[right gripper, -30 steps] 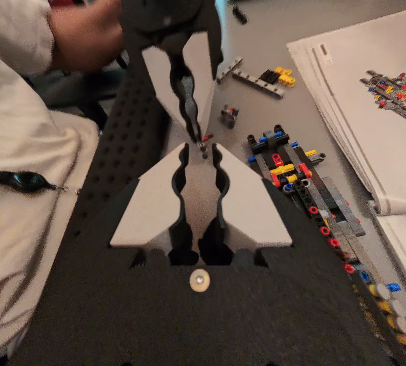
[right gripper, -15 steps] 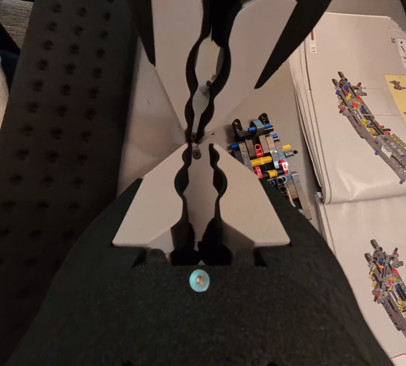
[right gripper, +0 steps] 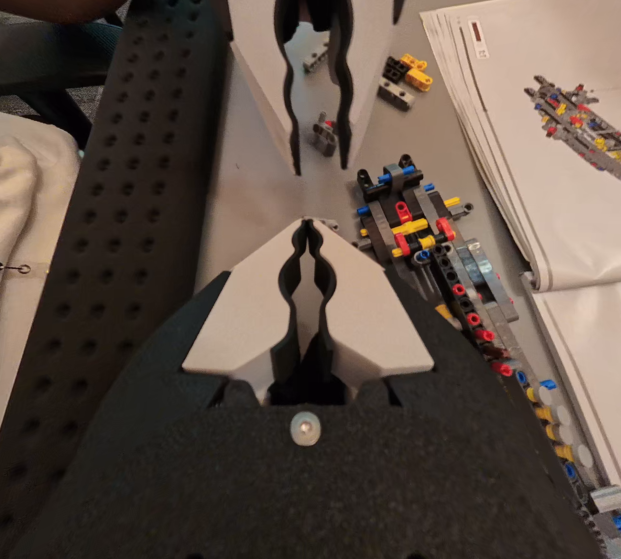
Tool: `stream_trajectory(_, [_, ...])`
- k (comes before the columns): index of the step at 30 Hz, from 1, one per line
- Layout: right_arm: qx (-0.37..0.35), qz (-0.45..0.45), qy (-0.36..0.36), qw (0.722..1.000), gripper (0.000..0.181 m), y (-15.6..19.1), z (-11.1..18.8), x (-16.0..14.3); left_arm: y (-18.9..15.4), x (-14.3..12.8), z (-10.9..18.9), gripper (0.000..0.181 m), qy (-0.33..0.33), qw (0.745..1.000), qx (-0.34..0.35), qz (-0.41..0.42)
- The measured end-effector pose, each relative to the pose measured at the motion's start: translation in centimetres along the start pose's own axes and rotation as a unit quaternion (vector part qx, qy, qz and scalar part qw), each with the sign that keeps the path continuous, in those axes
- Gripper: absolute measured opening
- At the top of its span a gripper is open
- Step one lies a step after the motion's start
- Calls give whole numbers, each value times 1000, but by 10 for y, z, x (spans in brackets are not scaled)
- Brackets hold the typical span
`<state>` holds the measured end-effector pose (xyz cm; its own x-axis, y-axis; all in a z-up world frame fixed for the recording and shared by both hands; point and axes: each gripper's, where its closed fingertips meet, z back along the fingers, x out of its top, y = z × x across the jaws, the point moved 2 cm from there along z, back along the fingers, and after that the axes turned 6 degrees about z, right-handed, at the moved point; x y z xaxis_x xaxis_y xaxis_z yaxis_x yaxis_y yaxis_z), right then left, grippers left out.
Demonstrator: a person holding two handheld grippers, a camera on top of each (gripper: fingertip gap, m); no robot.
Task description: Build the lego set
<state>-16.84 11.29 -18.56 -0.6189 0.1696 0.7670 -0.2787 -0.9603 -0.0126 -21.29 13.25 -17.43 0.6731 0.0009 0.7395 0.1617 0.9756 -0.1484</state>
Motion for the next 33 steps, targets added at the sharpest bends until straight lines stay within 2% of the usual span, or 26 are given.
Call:
stream_trajectory(3, [-22,-9,26,999,0,-6,-3,-7,-1,-19,-6,24,24,1000,19,1])
stream_trajectory(6, [-36,-26,25,999,0,-12,0,-6,-8,-24,-11,27,25,999,30,-7])
stream_trajectory(10, [-90,-24,42,995,10,-26,11,-14,13,-22,-3,23,34,992,117,-32])
stream_trajectory(13, [-111,-14,61,992,29,-32,19,-12,21,-20,1,25,29,995,97,3])
stream_trajectory(15, [-105,15,74,992,34,-32,25,-3,23,-17,2,24,15,996,84,11])
stream_trajectory(18, [-131,85,157,975,41,-54,33,-11,27,-11,3,24,-22,995,94,12])
stream_trajectory(19, [-128,100,177,971,44,-62,33,-14,26,-9,4,24,-41,995,89,17])
stream_trajectory(22, [-57,89,211,972,59,-72,26,-20,27,-9,11,24,-78,993,82,37])
stream_trajectory(26, [-17,119,246,962,64,-76,6,-28,31,-4,27,24,-133,986,74,67])
stream_trajectory(29, [4,122,249,961,62,-75,-6,-27,33,1,35,24,-158,982,68,79])
stream_trajectory(33, [26,125,245,961,49,-73,-12,-27,33,4,39,24,-173,979,67,80])
